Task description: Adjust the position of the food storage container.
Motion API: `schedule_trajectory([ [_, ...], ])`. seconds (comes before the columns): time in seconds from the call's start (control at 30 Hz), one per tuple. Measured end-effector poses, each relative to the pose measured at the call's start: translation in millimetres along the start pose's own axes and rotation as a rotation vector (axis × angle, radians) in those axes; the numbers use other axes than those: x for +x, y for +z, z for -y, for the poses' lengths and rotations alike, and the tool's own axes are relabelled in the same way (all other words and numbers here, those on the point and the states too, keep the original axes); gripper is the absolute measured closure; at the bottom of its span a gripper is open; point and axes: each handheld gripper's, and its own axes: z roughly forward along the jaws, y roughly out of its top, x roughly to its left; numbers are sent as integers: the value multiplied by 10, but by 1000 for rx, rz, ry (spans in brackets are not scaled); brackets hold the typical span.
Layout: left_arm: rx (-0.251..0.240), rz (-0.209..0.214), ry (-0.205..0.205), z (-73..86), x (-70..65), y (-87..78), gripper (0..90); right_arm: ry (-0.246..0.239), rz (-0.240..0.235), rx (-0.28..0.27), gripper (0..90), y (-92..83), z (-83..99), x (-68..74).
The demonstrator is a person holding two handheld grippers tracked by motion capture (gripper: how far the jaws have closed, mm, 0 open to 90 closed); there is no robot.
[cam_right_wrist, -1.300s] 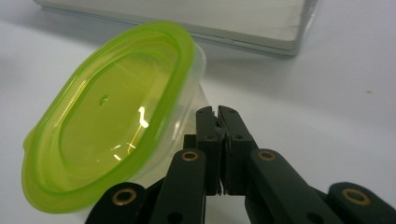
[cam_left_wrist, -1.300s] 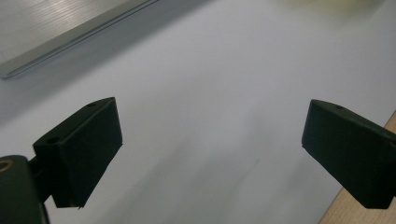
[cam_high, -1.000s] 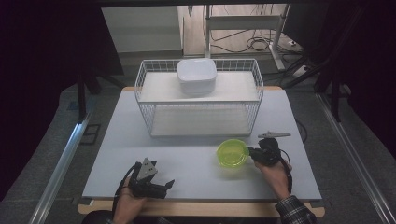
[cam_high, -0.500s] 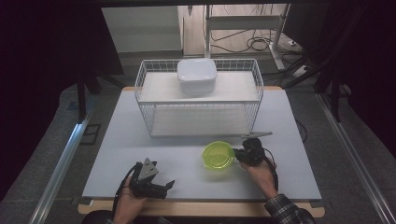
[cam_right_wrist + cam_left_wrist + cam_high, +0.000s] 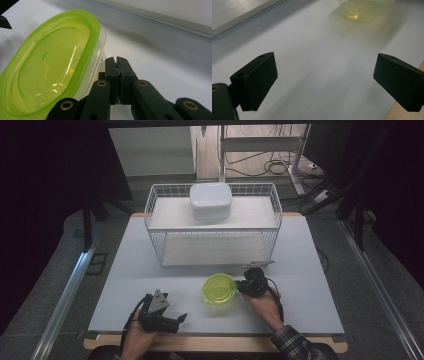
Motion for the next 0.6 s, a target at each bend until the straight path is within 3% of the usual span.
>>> schedule_trajectory([
  [0.3, -2, 1, -3, 1, -4, 0, 48, -34, -33, 17, 870, 176, -59, 148],
  [0.47, -1, 2, -2, 3, 0, -8, 49, -96, 36, 36, 831, 169, -56, 135],
  [0.6, -1, 3, -1, 4, 3, -18, 49, -98, 67, 20, 758, 50, -57, 54],
])
